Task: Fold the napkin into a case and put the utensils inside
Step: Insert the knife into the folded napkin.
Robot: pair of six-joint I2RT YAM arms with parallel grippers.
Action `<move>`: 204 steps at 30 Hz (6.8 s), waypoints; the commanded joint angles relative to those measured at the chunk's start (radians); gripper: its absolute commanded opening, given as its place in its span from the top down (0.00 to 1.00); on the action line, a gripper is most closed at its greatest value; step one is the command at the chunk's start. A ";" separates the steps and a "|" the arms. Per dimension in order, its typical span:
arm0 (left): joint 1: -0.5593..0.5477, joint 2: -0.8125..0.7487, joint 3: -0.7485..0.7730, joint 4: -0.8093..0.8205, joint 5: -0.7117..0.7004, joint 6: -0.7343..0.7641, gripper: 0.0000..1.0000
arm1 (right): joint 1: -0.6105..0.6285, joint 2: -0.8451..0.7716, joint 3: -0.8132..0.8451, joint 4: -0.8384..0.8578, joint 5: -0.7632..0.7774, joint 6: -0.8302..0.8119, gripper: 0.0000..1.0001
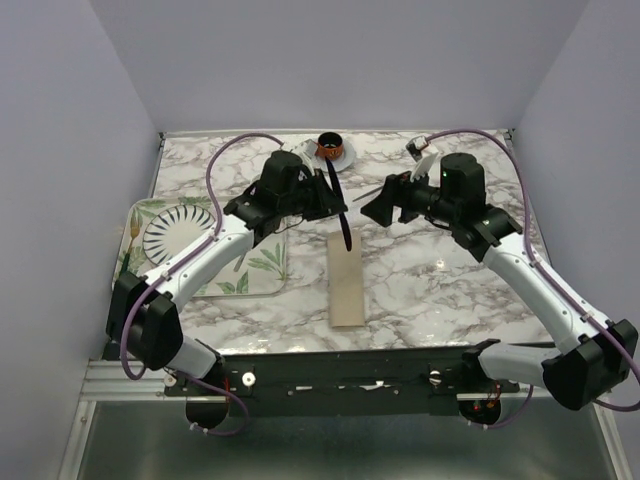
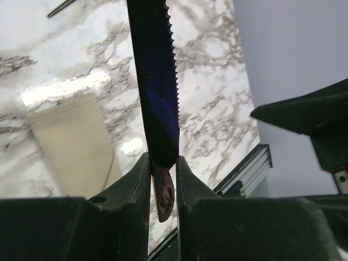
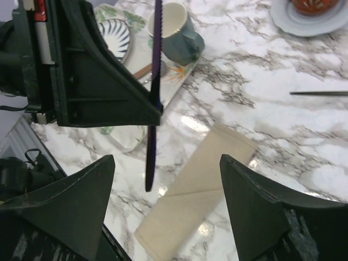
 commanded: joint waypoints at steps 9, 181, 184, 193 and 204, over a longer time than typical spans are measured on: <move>-0.004 0.167 0.033 -0.217 -0.038 0.051 1.00 | -0.125 0.246 -0.039 -0.251 -0.200 -0.072 0.32; 0.011 0.601 0.329 -0.298 -0.271 0.186 0.67 | -0.128 0.697 -0.046 0.031 -0.274 0.236 0.99; 0.017 0.612 0.336 -0.295 -0.274 0.187 0.67 | -0.128 0.697 -0.048 0.031 -0.274 0.234 0.99; 0.017 0.615 0.321 -0.316 -0.242 0.175 0.79 | -0.127 0.705 -0.043 0.030 -0.271 0.237 0.99; 0.014 0.569 0.292 -0.320 -0.222 0.164 0.91 | -0.128 0.717 -0.034 0.026 -0.270 0.239 0.99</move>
